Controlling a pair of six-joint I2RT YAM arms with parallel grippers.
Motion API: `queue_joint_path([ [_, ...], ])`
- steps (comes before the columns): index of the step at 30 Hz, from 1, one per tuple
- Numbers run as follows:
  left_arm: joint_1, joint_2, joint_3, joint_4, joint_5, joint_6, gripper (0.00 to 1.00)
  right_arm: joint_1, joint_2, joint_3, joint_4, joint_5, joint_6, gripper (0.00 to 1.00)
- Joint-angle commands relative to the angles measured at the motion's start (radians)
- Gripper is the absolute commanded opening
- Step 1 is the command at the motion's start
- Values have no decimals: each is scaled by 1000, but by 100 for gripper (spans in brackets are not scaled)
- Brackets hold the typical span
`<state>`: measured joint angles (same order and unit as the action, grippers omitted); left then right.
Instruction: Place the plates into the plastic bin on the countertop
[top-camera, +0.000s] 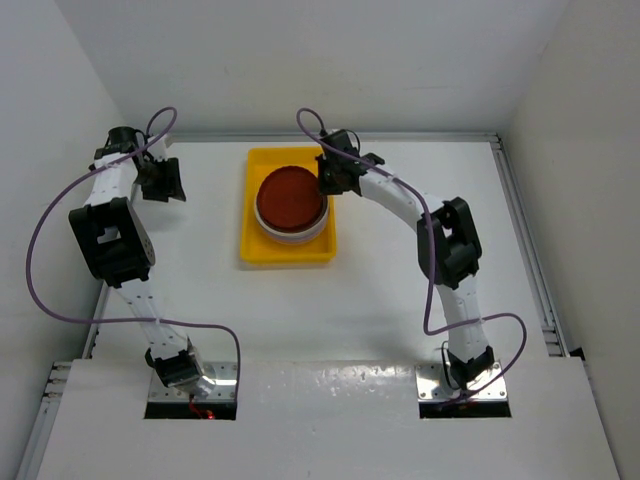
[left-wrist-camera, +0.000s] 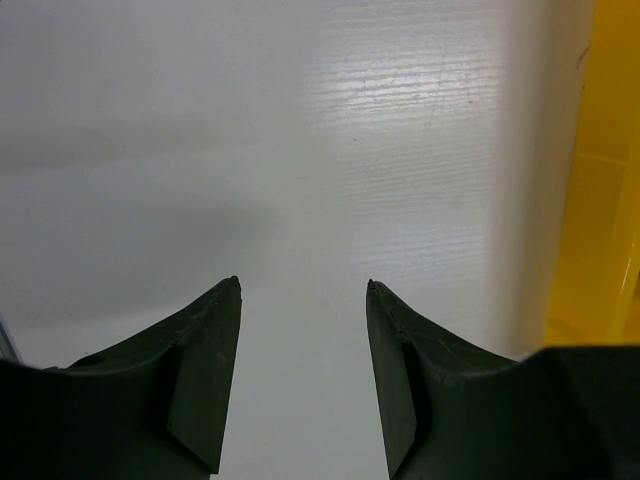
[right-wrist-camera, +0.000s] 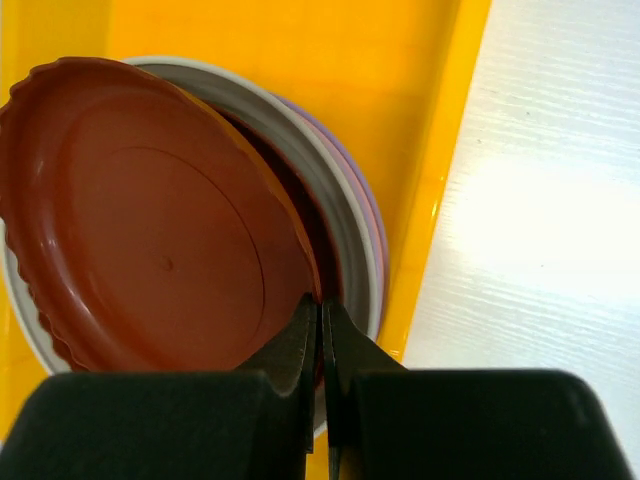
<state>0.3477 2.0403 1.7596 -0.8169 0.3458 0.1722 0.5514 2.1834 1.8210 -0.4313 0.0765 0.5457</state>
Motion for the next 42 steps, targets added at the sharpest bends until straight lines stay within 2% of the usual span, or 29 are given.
queue_joint_path([
  [1, 2, -45, 7, 4, 21, 6, 56, 8, -40, 0, -9, 43, -44, 0],
  [6, 2, -45, 8, 4, 21, 6, 56, 7, -51, -26, 12, 63, -50, 3],
  [8, 2, -45, 8, 4, 21, 6, 56, 10, -48, -6, 16, 46, -69, 17],
  [9, 2, -45, 8, 4, 21, 6, 56, 12, -47, 3, 19, 36, -76, 31],
  [13, 2, -45, 8, 4, 21, 6, 56, 24, -59, 9, 13, 45, -115, 58],
  [19, 2, -45, 8, 4, 21, 15, 56, 42, -158, 11, 31, 98, -155, 67],
  [22, 2, -54, 8, 4, 21, 15, 56, 38, -261, -47, 61, 179, -159, 76],
  [24, 2, -63, 17, -5, 32, 6, 56, 9, -380, -172, 97, 241, -144, 86],
  [25, 2, -72, 17, -5, 41, 6, 56, -2, -411, -298, 126, 247, -121, 92],
  [26, 2, -72, 17, -5, 41, 6, 56, -43, -445, -345, 131, 240, -101, 95],
  [27, 2, -83, 17, -5, 41, 6, 56, -89, -550, -385, 131, 224, -55, 98],
  [30, 2, -106, -9, -16, 50, 6, 56, -217, -690, -673, 123, 30, 69, 100],
  [31, 2, -123, -18, -16, 50, -3, 56, -311, -752, -716, 109, -3, 82, 100],
  [32, 2, -143, -29, -16, 41, -3, 56, -338, -808, -758, 71, -26, 85, 100],
  [33, -10, -153, -55, -16, 41, -3, 56, -391, -858, -846, -45, -33, 71, 100],
  [36, -32, -183, -121, -16, 16, -3, 56, -442, -924, -931, -174, 76, 83, 100],
  [37, -44, -198, -139, -16, 3, -3, 56, -459, -977, -953, -269, 89, 79, 100],
  [42, -122, -245, -258, -16, -77, 6, 56, -487, -1149, -1135, -337, 114, 115, 100],
])
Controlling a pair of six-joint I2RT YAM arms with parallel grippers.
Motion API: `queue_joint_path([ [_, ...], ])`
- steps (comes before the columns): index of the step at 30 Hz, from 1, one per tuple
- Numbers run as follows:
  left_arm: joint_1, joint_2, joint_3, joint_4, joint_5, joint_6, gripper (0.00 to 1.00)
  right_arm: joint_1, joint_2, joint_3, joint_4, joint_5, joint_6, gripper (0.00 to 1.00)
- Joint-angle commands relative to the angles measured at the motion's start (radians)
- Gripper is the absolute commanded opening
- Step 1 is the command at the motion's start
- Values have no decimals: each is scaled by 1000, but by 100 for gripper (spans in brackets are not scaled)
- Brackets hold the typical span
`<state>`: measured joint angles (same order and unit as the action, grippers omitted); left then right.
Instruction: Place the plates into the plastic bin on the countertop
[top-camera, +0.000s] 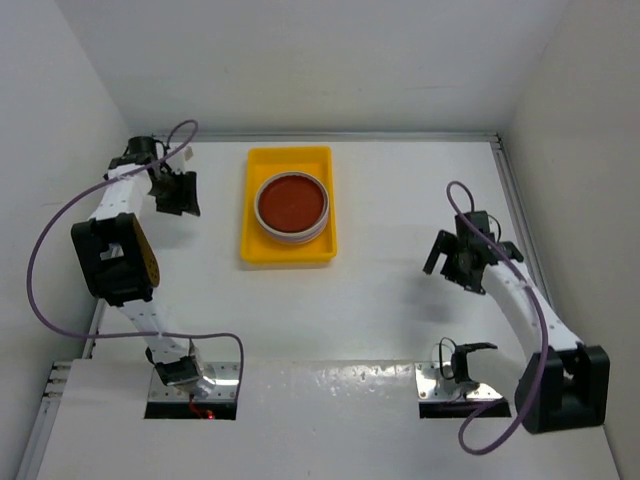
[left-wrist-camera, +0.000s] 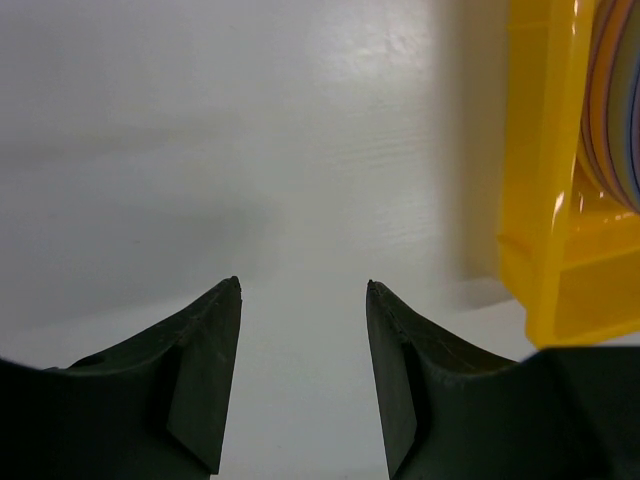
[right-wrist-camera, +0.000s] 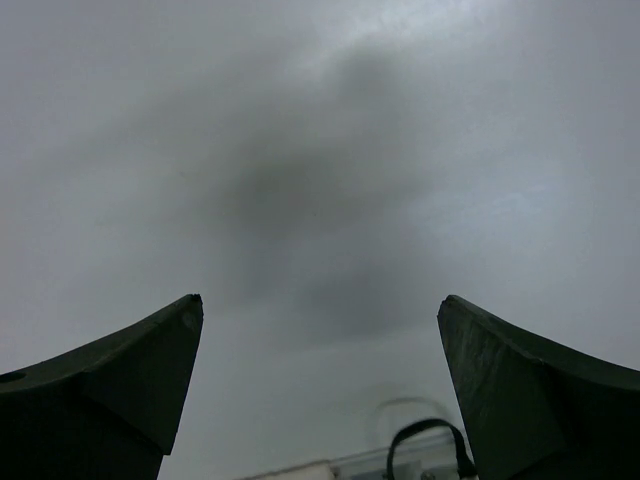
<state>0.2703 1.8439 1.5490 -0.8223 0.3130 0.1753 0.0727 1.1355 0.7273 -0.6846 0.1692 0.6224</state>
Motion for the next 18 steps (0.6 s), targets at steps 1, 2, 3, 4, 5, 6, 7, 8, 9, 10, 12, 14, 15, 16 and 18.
queue_joint_path([
  [1, -45, -69, -84, -2, -45, 3, 56, -10, -146, -77, -81, 9, 51, 100],
  [2, -57, -83, -102, -1, -58, 15, 56, -8, -166, -91, -81, 1, 50, 100],
  [3, -57, -95, -121, -1, -77, 15, 56, -8, -204, -123, -75, -20, 54, 100],
  [4, -66, -109, -159, -1, -87, 24, 56, -7, -223, -134, -78, -23, 60, 100],
  [5, -66, -139, -177, 8, -97, 24, 56, -5, -279, -143, -79, -23, 60, 100],
  [6, -66, -155, -194, 8, -110, 24, 56, -8, -296, -158, -84, -23, 66, 100],
  [7, -66, -170, -213, 8, -111, 24, 56, -4, -312, -172, -89, -23, 66, 100],
  [8, -66, -202, -246, 17, -120, 24, 56, -4, -359, -177, -89, -19, 69, 100],
  [9, -66, -218, -260, 17, -120, 33, 56, -8, -374, -190, -84, -23, 71, 100],
  [10, -66, -233, -274, 17, -129, 33, 56, -5, -388, -201, -84, -20, 76, 100],
  [12, -66, -262, -312, 26, -129, 33, 56, -5, -437, -212, -81, -25, 76, 100],
  [14, -66, -302, -342, 26, -129, 33, 56, -5, -480, -223, -82, -25, 79, 100],
  [15, -66, -313, -352, 26, -129, 33, 56, -4, -496, -220, -82, -25, 80, 100],
  [16, -66, -334, -362, 26, -129, 33, 56, -7, -508, -221, -85, -25, 80, 100],
  [18, -66, -351, -377, 26, -129, 33, 56, -4, -525, -217, -90, -33, 79, 100],
])
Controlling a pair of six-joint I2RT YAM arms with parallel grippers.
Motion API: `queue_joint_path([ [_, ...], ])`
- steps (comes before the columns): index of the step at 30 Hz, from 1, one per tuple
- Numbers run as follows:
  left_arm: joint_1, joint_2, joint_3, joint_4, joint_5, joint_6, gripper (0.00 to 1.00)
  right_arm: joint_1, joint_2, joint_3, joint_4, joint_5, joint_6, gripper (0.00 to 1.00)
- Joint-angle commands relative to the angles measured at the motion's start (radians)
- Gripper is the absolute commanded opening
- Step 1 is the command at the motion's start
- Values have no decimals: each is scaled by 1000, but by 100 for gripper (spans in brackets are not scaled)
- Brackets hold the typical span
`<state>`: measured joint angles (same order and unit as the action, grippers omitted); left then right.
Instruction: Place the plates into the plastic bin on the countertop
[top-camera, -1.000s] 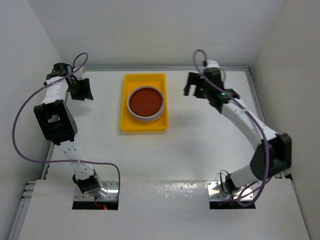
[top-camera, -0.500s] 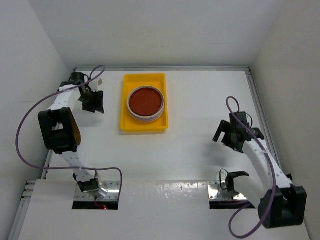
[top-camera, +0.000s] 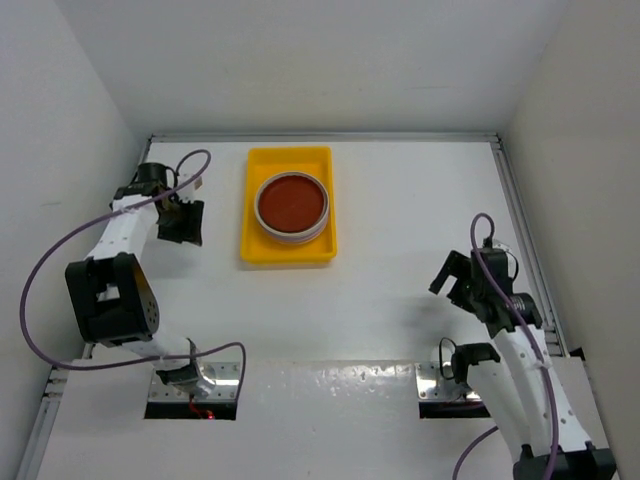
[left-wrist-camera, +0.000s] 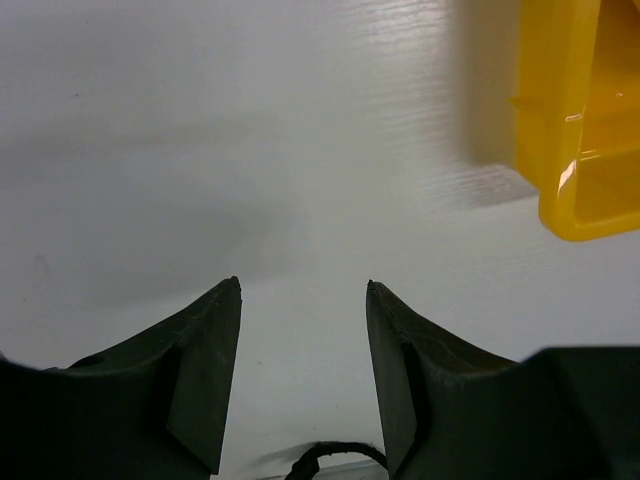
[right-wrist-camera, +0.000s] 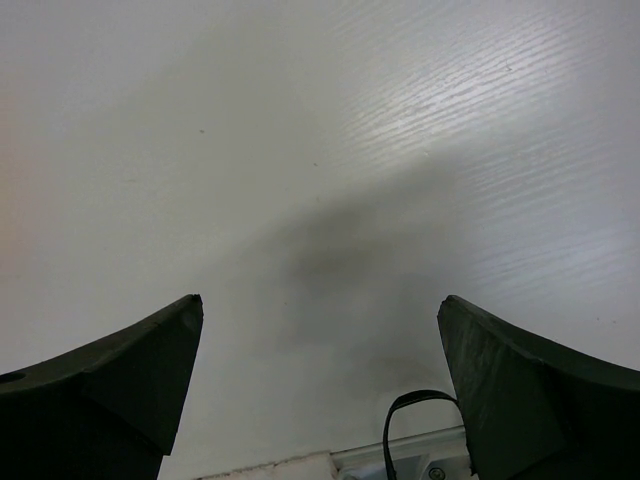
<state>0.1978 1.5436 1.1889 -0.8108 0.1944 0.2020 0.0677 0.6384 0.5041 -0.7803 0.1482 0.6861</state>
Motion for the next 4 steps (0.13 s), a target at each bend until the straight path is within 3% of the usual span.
queue_joint_path([
  [1, 6, -51, -29, 15, -10, 7, 56, 1, -35, 5, 6, -21, 4, 100],
  [4, 6, -97, -55, 15, -10, -3, 56, 4, -69, 2, 38, -33, -11, 100],
])
